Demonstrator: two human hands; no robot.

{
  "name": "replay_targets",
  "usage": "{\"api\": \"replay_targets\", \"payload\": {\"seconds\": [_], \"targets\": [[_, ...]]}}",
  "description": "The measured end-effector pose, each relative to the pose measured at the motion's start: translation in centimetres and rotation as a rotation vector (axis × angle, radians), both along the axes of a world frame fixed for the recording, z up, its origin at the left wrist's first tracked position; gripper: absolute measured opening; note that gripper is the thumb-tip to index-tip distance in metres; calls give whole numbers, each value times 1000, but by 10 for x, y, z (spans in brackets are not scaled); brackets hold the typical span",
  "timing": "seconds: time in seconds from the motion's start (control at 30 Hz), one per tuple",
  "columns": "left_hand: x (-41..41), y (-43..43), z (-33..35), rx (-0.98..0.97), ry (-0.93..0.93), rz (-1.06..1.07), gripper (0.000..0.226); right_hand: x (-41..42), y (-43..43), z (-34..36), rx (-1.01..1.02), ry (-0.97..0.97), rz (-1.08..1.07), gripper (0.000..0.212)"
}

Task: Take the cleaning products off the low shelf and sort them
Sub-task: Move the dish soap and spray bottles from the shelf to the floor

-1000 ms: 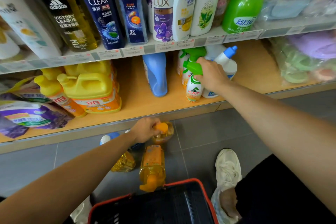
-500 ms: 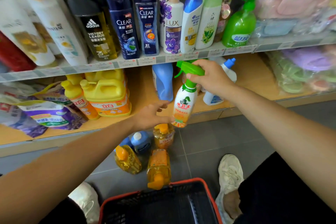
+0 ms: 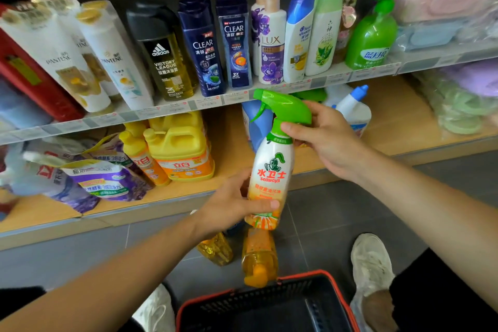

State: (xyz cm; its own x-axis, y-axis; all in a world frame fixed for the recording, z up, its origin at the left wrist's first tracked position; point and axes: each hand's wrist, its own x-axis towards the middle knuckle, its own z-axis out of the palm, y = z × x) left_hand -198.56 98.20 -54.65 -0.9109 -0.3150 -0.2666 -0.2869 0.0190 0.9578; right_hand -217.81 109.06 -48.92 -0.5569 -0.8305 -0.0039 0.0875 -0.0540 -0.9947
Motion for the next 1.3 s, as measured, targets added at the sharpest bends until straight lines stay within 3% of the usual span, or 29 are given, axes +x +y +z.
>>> {"api": "replay_targets", "payload": {"seconds": [0.2, 0.27, 0.43, 0.57, 0.67, 0.73, 0.87, 1.0, 1.1, 1.2, 1.3], "targets": [[7, 11, -8, 106, 3, 5, 57, 20, 1, -21, 21, -29, 9, 27], [6, 6, 0, 138, 25, 15, 49, 21, 3, -22, 15, -40, 43, 34], [1, -17, 34, 130, 227, 261, 43, 28, 4, -25, 42, -5, 150, 43], [3, -21, 57, -74, 445, 311, 31, 28, 4, -22, 62, -67, 242, 35], [5, -20, 65, -248, 476, 368, 32, 29, 4, -18, 63, -125, 290, 41], [9, -22, 67, -481, 468, 418, 33, 30, 3, -17, 80, -163, 298, 48], [15, -34, 68, -1024, 610, 297, 36, 32, 2, -15, 95, -254, 321, 43], [16, -44, 70, -1181, 667, 180, 38, 29, 1, -13, 89, -307, 321, 33], [18, -41, 69, -1067, 631, 255, 37, 27, 2, -13, 86, -325, 327, 33], [16, -31, 70, -716, 568, 389, 31, 25, 4, -11, 81, -321, 336, 37], [13, -30, 73, -367, 555, 384, 16, 24, 6, -9, 80, -290, 319, 45]]}}
